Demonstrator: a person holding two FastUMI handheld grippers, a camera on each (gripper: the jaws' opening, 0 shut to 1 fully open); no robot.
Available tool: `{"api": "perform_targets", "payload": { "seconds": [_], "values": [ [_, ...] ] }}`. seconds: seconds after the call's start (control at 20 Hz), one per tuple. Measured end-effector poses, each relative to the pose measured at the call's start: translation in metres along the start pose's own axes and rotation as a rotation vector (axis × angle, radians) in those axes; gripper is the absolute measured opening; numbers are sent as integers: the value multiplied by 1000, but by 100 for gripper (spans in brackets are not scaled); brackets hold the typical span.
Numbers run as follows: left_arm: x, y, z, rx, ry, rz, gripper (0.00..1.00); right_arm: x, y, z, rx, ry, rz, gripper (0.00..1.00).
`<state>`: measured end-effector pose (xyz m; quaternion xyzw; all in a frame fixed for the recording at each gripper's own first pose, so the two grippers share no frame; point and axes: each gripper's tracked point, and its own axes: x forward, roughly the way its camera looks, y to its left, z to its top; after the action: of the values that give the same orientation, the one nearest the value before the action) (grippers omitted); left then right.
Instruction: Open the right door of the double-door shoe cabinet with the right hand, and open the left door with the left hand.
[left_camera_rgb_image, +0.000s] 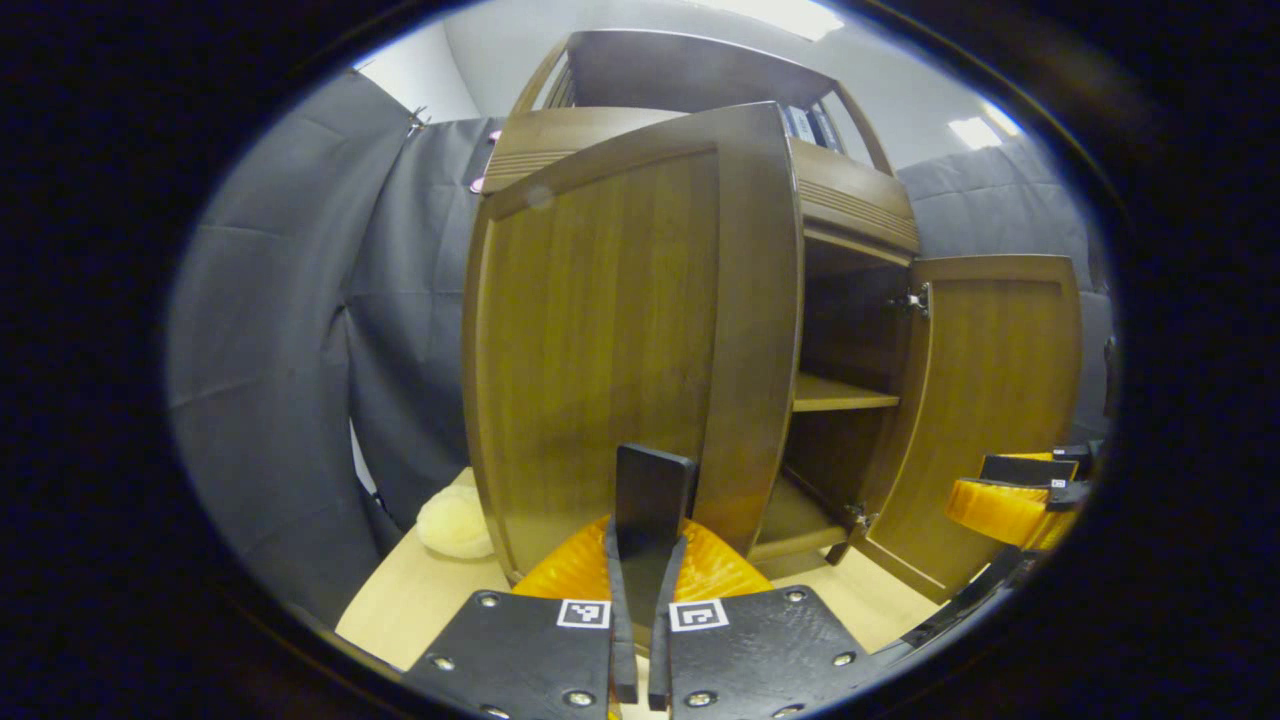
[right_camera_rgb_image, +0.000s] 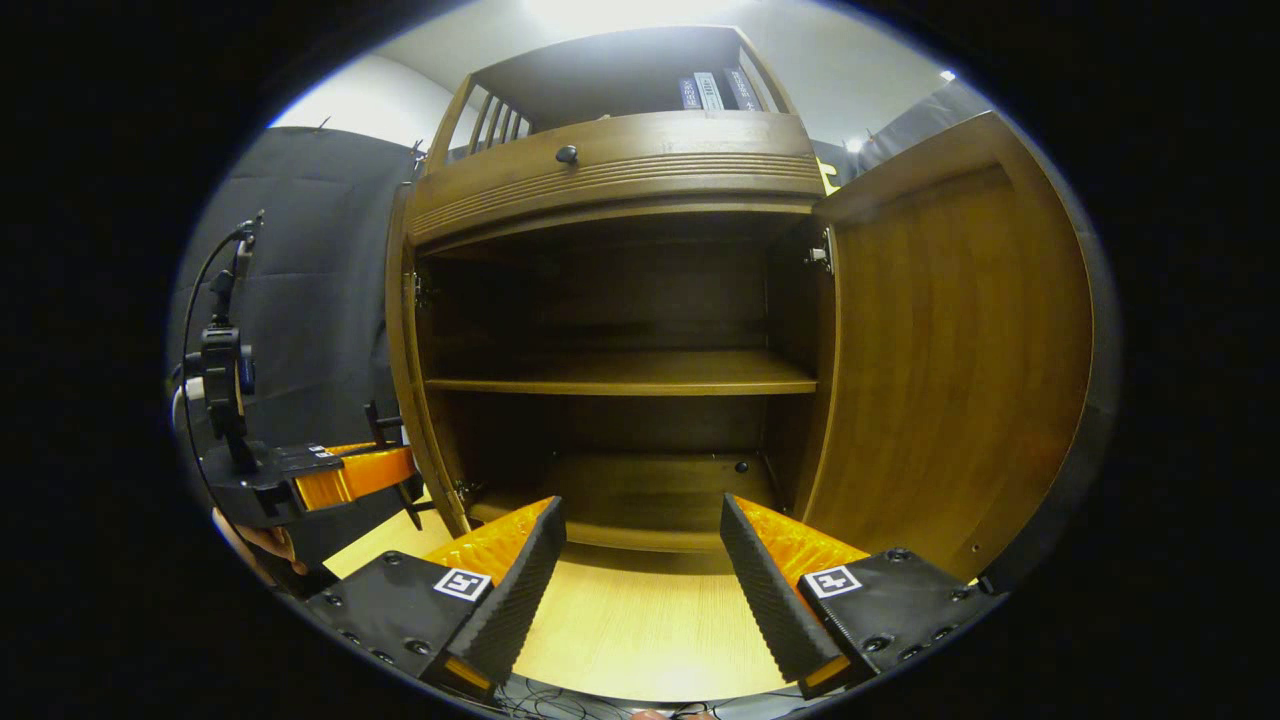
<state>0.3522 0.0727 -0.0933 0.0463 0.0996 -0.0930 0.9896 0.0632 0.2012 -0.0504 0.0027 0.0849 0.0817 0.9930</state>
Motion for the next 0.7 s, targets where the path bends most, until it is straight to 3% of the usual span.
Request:
{"api": "perform_targets", "payload": {
  "seconds": [0.7],
  "values": [
    [0, 4, -3, 8, -22, 9, 6, -24, 4, -7, 6, 1, -26, 93]
  ]
}}
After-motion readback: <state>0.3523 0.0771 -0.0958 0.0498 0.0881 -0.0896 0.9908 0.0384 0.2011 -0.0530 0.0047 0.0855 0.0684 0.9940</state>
